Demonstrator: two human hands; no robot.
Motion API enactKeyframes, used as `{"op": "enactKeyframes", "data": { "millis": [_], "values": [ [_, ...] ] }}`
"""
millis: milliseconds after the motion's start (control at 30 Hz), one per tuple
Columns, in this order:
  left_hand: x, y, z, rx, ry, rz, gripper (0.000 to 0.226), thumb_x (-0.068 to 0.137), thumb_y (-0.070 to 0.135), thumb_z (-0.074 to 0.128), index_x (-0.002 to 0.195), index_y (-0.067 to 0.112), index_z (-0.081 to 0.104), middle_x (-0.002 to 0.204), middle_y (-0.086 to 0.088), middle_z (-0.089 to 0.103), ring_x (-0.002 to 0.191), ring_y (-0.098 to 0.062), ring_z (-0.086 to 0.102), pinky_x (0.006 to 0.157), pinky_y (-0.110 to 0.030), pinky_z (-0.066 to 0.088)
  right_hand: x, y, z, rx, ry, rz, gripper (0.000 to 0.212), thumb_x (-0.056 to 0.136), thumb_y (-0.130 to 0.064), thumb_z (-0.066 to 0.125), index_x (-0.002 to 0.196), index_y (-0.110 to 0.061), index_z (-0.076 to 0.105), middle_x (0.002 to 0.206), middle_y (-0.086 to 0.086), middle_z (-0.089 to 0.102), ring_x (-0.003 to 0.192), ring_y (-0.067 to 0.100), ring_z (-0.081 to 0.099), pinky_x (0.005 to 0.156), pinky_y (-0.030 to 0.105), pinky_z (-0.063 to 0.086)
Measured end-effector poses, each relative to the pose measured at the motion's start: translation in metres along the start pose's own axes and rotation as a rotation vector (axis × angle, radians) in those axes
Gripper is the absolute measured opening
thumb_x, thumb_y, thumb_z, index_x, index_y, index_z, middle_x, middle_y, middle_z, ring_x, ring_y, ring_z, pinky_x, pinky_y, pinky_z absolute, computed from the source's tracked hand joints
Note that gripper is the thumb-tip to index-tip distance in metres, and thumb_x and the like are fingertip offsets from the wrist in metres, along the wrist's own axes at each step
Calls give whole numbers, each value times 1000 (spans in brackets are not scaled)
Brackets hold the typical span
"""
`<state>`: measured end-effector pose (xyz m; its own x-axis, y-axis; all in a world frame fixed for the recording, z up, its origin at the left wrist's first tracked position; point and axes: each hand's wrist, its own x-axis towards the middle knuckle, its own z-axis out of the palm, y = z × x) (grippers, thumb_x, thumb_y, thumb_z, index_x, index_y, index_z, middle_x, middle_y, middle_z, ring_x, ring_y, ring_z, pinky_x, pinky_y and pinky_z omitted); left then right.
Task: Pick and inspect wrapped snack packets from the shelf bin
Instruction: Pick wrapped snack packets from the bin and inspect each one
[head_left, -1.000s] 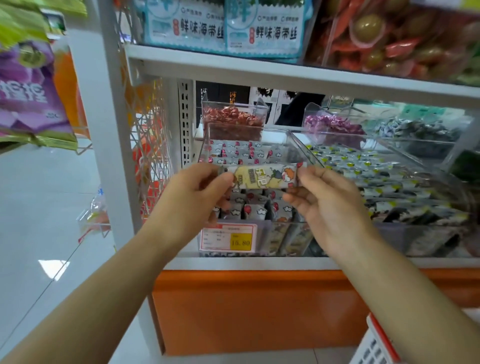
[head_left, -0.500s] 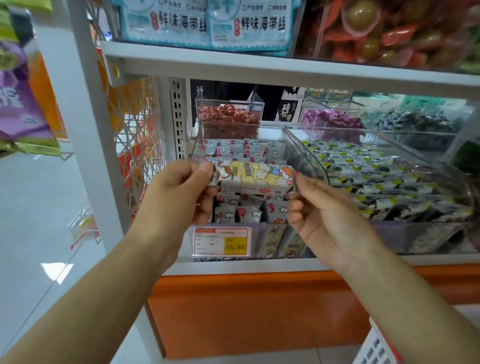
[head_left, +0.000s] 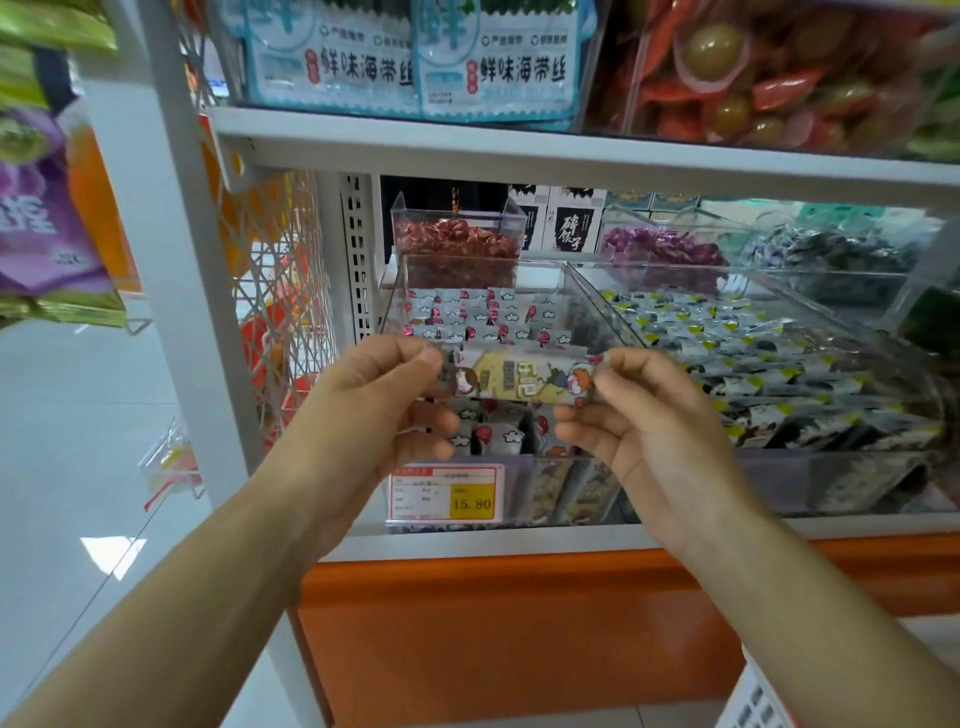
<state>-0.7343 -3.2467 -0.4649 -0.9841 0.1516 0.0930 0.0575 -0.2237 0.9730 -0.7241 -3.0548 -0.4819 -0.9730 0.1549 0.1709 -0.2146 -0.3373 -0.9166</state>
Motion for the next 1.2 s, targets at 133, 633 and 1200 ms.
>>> {"op": "enactKeyframes", "data": {
  "millis": [133,633,1200],
  "values": [
    [1,-2,1,87,13,36,12,86,21,58,87,9,60,79,-6,66,64,-12,64,54,-19,52,-1,4,2,-178,-58,-85,10,82,-16,64,81,-12,55,83,6,59,72,19,68,64,30,57],
    [-3,5,-10,634,-112,211,25,83,19,65,100,38,64,97,8,66,79,-7,66,66,-14,53,0,0,3,-446,-56,-173,13,79,-22,69,72,-31,73,79,-5,71,86,21,67,83,47,55],
    [-2,14,-13,875,-71,329,29,78,35,64,68,8,68,61,-13,63,48,-21,50,45,-19,41,-6,-1,10,-627,-192,-305,17,84,-17,66,68,-24,68,64,-13,67,60,-2,60,55,10,45]
  ]
}}
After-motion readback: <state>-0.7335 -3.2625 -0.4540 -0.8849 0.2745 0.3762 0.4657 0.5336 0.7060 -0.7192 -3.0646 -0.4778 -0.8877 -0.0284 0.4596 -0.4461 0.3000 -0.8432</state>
